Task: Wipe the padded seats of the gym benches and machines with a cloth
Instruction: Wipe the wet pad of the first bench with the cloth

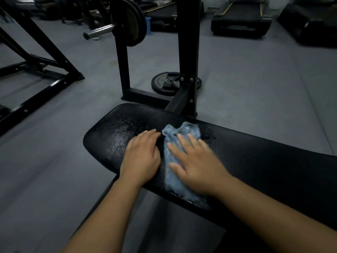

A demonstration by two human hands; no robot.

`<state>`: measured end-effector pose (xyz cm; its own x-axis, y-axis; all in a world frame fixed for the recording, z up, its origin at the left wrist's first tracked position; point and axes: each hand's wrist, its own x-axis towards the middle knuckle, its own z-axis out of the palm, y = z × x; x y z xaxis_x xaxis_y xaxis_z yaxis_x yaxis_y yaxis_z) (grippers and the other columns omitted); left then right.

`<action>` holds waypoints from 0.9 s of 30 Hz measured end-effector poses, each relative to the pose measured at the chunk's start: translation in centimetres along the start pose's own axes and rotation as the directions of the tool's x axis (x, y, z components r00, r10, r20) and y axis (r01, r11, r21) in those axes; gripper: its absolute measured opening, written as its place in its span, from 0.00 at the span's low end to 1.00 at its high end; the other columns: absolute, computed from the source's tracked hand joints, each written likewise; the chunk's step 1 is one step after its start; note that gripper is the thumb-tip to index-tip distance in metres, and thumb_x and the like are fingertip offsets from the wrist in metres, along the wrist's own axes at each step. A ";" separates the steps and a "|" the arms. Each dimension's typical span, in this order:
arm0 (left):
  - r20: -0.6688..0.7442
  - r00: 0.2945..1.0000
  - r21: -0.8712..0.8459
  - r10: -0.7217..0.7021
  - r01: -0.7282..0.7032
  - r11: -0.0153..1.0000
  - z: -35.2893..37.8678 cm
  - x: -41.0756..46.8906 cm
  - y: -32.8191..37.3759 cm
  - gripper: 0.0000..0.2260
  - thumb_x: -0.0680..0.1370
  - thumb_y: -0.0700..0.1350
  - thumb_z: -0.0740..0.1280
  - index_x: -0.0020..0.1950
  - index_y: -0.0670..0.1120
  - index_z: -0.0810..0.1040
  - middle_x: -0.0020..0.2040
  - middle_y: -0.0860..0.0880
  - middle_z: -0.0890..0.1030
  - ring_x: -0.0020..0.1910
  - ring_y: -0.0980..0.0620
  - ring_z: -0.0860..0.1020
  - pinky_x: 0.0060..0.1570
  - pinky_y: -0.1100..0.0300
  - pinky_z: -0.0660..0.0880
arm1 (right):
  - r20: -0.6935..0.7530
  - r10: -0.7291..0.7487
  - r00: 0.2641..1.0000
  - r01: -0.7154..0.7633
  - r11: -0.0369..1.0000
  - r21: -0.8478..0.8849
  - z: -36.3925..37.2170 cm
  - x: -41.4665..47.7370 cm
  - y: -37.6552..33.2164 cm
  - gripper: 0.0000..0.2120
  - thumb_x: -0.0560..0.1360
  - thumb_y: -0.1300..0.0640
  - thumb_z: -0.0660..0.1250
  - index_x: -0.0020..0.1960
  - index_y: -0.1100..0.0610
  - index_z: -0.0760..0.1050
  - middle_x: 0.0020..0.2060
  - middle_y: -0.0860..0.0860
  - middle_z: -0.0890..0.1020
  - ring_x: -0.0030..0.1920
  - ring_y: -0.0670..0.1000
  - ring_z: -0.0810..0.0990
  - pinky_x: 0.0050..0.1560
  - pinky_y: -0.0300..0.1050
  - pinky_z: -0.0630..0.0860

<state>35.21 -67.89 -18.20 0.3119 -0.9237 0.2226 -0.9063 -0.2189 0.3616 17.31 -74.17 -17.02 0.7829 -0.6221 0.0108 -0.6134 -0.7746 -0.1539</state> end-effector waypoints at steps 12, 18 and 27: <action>0.004 0.999 -0.004 0.044 -0.044 0.999 0.1 0.1 -0.2 0.22 0.78 0.46 0.55 0.72 0.51 0.72 0.72 0.53 0.72 0.72 0.53 0.68 0.74 0.47 0.61 | 0.024 -0.048 0.999 0.048 0.999 -0.014 0.2 -2.7 -2.5 0.34 0.81 0.35 0.47 0.82 0.48 0.46 0.81 0.53 0.43 0.81 0.54 0.41 0.78 0.60 0.41; 0.042 0.999 0.004 0.033 -0.033 0.999 0.0 0.1 1.1 0.22 0.78 0.43 0.58 0.72 0.50 0.73 0.74 0.51 0.71 0.73 0.51 0.66 0.74 0.47 0.60 | 0.053 0.215 0.975 -0.213 0.976 -0.051 -0.2 -0.9 1.4 0.33 0.81 0.33 0.44 0.82 0.45 0.45 0.81 0.54 0.44 0.81 0.56 0.42 0.78 0.61 0.42; 0.100 0.991 -0.051 0.092 -0.087 0.995 0.7 -0.8 4.4 0.20 0.81 0.45 0.61 0.74 0.48 0.71 0.74 0.51 0.70 0.74 0.51 0.65 0.75 0.50 0.59 | 0.059 0.119 0.991 -0.117 0.993 -0.032 -0.7 -8.7 2.6 0.37 0.76 0.32 0.37 0.82 0.45 0.45 0.81 0.48 0.44 0.81 0.50 0.42 0.79 0.54 0.42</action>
<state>30.81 -68.30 -17.41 0.1971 -0.9666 0.1636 -0.9144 -0.1211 0.3864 8.82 -70.79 -16.84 0.7091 -0.7020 -0.0662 -0.7040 -0.6996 -0.1223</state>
